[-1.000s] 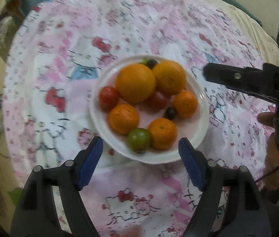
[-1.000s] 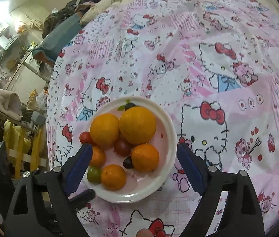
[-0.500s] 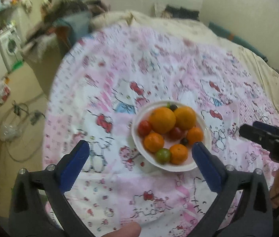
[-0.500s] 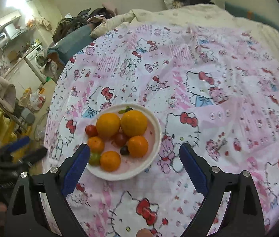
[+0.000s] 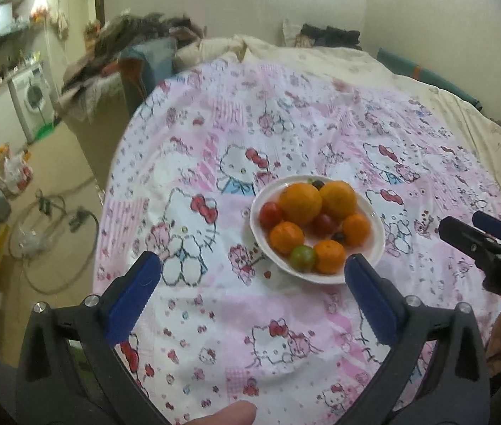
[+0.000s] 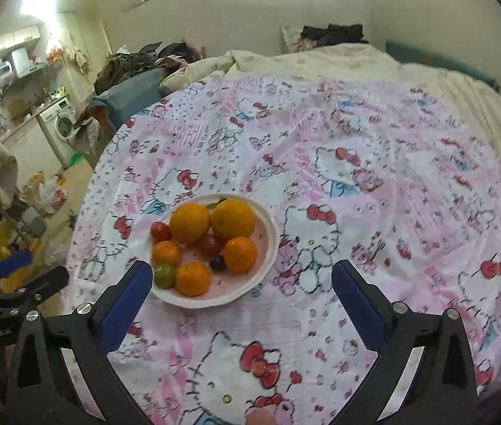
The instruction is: Organize fruits
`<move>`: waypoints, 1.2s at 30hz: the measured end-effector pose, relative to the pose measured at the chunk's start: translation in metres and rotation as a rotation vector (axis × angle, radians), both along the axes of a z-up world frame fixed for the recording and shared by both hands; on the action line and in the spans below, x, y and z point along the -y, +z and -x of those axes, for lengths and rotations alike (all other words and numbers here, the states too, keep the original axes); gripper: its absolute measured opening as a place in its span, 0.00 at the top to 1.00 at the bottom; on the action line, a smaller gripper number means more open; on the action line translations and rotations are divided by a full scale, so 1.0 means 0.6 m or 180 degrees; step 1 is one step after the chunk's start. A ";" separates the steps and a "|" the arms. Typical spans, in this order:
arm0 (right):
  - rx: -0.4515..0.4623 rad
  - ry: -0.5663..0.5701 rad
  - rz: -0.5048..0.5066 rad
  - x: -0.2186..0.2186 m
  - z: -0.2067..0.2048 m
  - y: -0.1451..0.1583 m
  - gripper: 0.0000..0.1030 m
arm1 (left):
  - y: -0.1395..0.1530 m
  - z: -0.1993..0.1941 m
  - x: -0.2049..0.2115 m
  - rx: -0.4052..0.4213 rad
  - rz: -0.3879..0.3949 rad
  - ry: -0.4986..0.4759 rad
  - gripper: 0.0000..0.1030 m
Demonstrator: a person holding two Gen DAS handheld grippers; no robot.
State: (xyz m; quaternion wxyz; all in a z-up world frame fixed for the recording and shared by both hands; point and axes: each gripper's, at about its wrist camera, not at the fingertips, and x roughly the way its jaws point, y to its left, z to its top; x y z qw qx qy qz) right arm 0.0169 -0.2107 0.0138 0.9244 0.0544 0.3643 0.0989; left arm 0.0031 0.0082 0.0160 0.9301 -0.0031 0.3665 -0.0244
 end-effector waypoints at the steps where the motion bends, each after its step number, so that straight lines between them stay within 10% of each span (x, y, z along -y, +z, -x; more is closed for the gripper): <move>1: 0.0006 -0.0005 0.0006 0.000 -0.002 -0.001 0.00 | 0.001 -0.002 -0.001 0.0018 0.0010 0.0001 0.00; 36: -0.0054 -0.0031 0.0095 -0.005 -0.007 -0.012 0.00 | -0.005 -0.017 -0.001 -0.0009 0.0238 0.0066 0.00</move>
